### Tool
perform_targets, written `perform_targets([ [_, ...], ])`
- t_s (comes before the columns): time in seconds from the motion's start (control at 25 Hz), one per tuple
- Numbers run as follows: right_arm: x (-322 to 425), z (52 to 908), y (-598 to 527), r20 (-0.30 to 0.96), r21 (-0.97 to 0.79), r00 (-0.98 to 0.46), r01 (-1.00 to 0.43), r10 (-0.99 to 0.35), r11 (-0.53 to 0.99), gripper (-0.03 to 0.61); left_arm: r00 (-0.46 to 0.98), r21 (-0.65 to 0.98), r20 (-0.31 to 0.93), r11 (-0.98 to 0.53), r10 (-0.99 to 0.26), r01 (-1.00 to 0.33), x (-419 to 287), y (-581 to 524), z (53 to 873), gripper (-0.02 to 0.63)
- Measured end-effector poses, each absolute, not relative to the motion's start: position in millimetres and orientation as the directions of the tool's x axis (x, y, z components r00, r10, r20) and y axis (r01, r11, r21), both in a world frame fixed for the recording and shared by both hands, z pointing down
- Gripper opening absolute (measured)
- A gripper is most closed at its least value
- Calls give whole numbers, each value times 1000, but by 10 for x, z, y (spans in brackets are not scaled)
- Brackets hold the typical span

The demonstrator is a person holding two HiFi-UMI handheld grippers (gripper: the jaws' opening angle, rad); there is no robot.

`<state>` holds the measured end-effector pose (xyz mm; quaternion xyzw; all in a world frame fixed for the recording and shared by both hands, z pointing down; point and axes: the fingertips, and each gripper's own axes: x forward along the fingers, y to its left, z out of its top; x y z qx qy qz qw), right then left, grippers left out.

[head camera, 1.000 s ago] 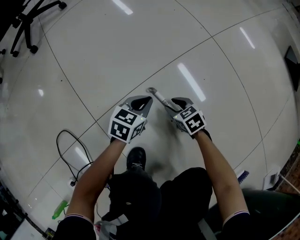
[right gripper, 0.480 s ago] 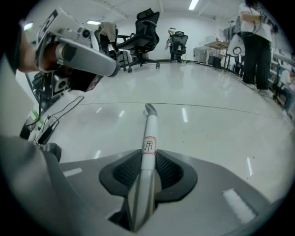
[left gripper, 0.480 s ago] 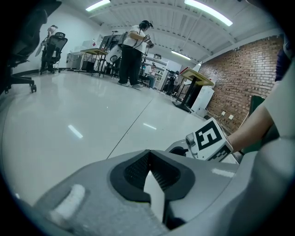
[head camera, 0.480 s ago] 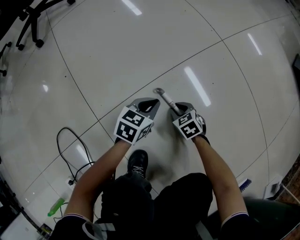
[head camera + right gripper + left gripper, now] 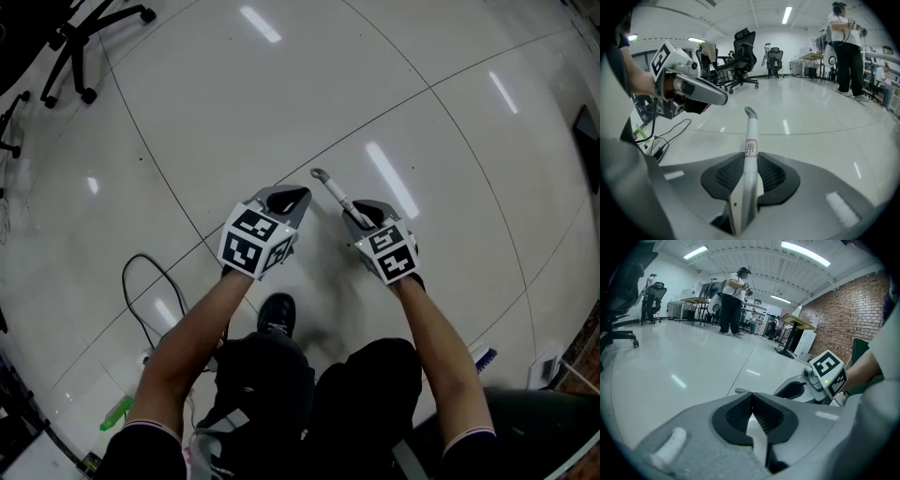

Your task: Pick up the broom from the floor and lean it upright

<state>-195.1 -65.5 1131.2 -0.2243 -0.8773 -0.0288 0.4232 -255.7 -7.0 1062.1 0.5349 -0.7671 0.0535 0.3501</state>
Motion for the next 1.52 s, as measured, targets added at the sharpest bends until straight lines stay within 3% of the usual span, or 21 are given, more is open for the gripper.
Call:
perform_targets([
  [0.48,-1791,9125,-1012,682,-75,-658,369,318,926,94,-176,245,553,361,-815,-900,-2448,-410,8754,0],
  [1.0,-987,6861,-1488,607,34,-775,246,175,969,92,-62,151,491,155,-869,-976,-1795,-970,6601,0],
  [1.52,71,5302,-2220,529,93,-843,-57,-98,994,86,114,134,451,-59,-885,-989,-874,-1477,5055,0],
])
